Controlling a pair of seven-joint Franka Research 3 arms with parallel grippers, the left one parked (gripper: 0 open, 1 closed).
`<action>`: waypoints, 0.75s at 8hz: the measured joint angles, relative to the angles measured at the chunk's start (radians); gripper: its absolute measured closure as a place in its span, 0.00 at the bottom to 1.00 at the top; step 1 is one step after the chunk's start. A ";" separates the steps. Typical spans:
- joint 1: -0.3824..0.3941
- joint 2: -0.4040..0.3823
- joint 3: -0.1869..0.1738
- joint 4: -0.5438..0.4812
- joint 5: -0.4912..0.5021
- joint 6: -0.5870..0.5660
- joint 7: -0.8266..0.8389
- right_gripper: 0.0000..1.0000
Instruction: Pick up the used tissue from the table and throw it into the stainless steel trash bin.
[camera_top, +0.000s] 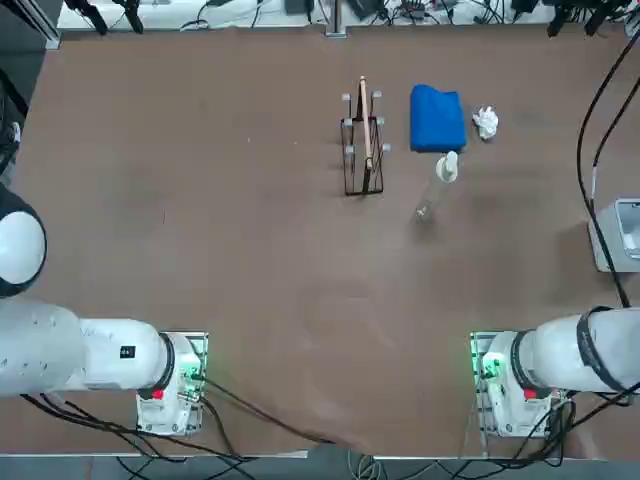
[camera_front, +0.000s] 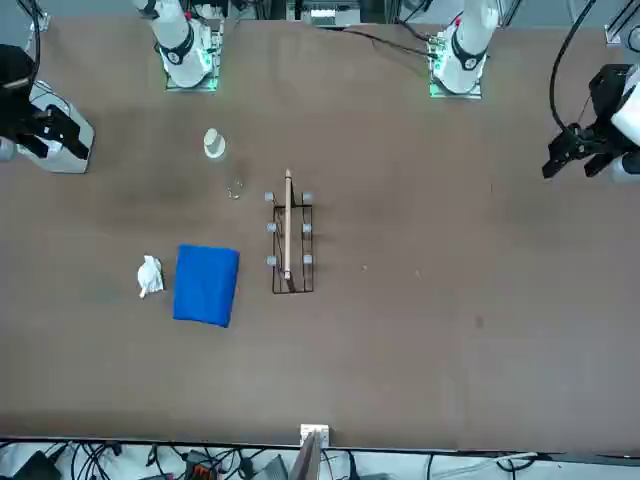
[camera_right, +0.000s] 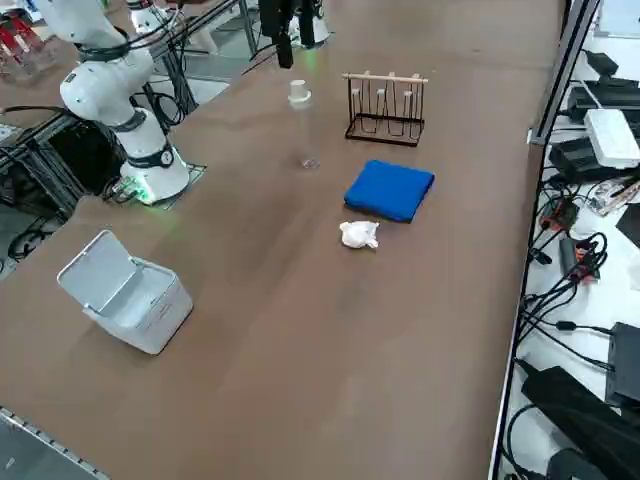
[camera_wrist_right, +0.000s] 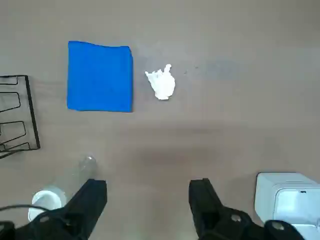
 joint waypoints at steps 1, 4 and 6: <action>0.000 0.000 0.000 0.000 0.000 0.000 0.000 0.00; 0.000 0.005 0.000 0.002 0.000 0.003 -0.001 0.00; -0.005 0.022 -0.001 0.015 -0.002 0.005 -0.001 0.00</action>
